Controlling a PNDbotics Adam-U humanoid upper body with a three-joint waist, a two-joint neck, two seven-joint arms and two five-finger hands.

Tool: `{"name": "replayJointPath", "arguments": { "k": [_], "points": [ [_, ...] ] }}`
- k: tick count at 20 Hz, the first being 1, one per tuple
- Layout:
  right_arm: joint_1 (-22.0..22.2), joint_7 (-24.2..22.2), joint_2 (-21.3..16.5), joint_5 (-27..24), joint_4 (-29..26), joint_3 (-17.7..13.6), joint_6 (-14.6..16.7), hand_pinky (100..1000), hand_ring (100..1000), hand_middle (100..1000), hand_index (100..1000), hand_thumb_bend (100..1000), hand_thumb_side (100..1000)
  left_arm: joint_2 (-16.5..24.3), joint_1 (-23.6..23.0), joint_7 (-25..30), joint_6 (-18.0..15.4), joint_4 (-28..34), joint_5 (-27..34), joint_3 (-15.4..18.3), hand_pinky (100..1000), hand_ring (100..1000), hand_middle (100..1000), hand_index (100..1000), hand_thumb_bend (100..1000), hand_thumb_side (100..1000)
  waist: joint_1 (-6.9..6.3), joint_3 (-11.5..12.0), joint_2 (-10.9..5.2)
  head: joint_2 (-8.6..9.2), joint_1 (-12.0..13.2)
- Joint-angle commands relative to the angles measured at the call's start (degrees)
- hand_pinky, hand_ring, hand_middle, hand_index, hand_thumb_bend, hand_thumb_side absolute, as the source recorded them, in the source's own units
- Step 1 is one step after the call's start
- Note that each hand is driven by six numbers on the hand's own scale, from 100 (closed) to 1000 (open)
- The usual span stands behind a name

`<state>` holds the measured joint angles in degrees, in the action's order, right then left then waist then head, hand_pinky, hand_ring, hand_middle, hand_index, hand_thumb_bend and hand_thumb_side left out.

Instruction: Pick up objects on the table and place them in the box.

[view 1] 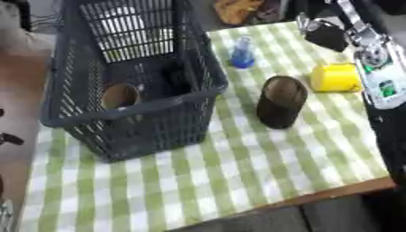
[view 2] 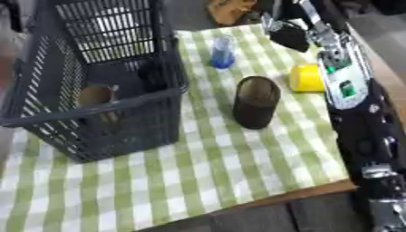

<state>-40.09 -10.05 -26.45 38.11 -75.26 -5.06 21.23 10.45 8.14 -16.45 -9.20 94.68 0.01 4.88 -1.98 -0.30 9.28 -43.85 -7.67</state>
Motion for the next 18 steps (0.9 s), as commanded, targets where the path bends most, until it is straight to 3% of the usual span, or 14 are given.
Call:
{"name": "replayJointPath", "arguments": {
  "k": [1,4,8,9,13,18],
  "points": [
    [-2.5,-2.9,-4.5,2.8,3.6,0.2,1.1,680,837,836,935,100,379,0.5,0.6,0.2,0.0,0.6,-0.2,0.3,365,810,732,756,406,897,1.04,0.2,-0.78,-0.27,0.0],
    [-3.8,-5.7,-7.1,5.5,8.1,0.2,1.6,781,883,880,968,100,391,0.7,0.5,0.3,0.0,0.6,-0.2,0.3,364,810,732,756,407,898,1.08,0.4,-0.89,-0.27,0.0],
    [-5.7,-9.3,-9.2,8.1,13.9,-0.1,3.9,819,899,895,977,100,400,0.7,0.5,0.3,0.0,0.5,-0.2,0.3,364,809,732,756,407,898,1.18,0.5,-0.97,-0.27,0.1],
    [-6.1,-10.2,-9.9,8.6,15.4,0.3,4.1,902,933,927,985,100,423,0.8,0.4,0.3,0.0,0.5,-0.2,0.3,365,809,732,756,407,898,1.41,0.3,-1.04,-0.27,0.2],
    [-8.2,-13.4,-13.9,10.6,21.6,1.1,5.6,955,953,948,989,100,450,0.9,0.3,0.5,0.0,0.5,-0.3,0.3,365,810,732,756,408,899,1.7,0.4,-1.17,-0.27,0.3],
    [-9.7,-10.9,-16.2,13.4,29.3,1.4,8.0,963,955,950,989,100,453,1.0,0.2,0.5,0.0,0.4,-0.3,0.3,365,809,731,756,409,899,1.83,0.4,-1.23,-0.27,0.3]
  ]
}}
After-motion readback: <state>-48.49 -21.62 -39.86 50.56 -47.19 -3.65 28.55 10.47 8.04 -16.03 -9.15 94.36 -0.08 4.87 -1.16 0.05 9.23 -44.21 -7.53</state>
